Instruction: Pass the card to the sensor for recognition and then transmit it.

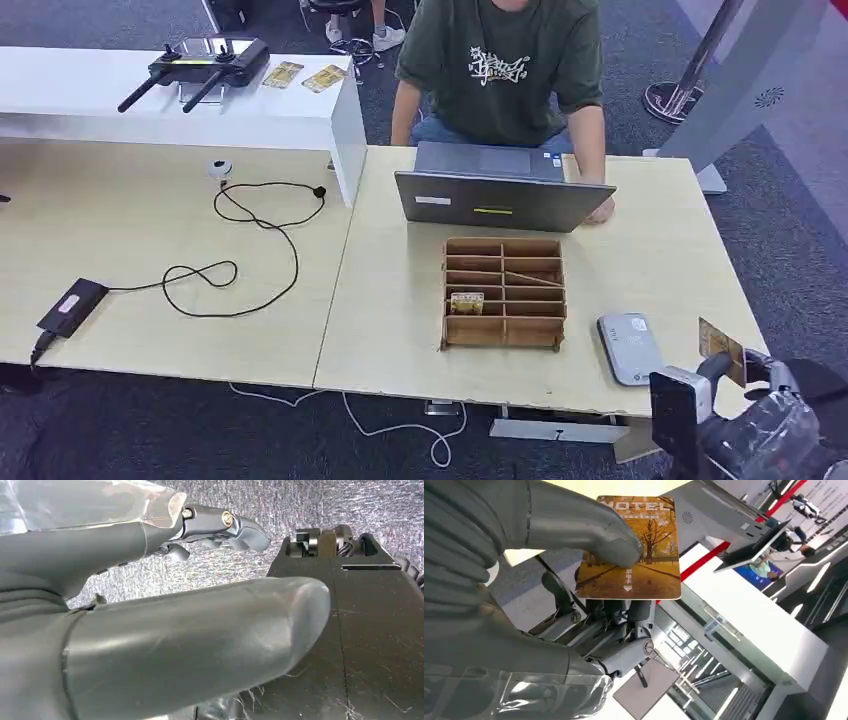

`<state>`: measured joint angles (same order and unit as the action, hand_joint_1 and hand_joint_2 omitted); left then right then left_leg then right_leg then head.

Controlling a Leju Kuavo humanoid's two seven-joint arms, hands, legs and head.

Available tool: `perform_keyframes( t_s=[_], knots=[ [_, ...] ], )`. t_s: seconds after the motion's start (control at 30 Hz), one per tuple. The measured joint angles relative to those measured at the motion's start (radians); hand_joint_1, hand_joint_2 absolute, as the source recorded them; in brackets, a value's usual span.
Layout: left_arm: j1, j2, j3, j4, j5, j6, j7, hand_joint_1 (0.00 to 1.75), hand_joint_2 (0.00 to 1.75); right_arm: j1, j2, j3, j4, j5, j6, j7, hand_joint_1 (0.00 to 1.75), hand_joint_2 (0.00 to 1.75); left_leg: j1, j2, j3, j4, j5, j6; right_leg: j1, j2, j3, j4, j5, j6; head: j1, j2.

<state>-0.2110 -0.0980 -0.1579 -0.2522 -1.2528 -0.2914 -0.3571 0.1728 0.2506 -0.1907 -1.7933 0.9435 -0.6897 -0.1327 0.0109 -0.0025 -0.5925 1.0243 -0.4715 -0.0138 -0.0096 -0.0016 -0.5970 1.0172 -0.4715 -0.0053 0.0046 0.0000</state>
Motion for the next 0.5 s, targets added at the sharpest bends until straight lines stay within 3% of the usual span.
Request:
perform_keyframes(
  t_s=[0.17,0.5],
  knots=[
    [0.0,0.0,0.0,0.0,-0.003,0.0,0.0,0.0,0.0,0.008,0.007,-0.041,-0.013,-0.044,0.0,-0.051,1.52,1.75,0.0,0.0,0.0,0.0,0.0,0.0,0.0,0.0,0.0,0.0,0.0,0.0,0.0,0.0],
    [0.0,-0.001,0.0,0.0,-0.01,0.001,0.0,0.0,0.0,0.017,0.012,-0.081,-0.031,-0.074,0.0,-0.069,1.54,1.75,0.0,0.0,0.0,0.0,0.0,0.0,0.0,0.0,0.0,0.0,0.0,0.0,0.0,0.0]
  ],
)
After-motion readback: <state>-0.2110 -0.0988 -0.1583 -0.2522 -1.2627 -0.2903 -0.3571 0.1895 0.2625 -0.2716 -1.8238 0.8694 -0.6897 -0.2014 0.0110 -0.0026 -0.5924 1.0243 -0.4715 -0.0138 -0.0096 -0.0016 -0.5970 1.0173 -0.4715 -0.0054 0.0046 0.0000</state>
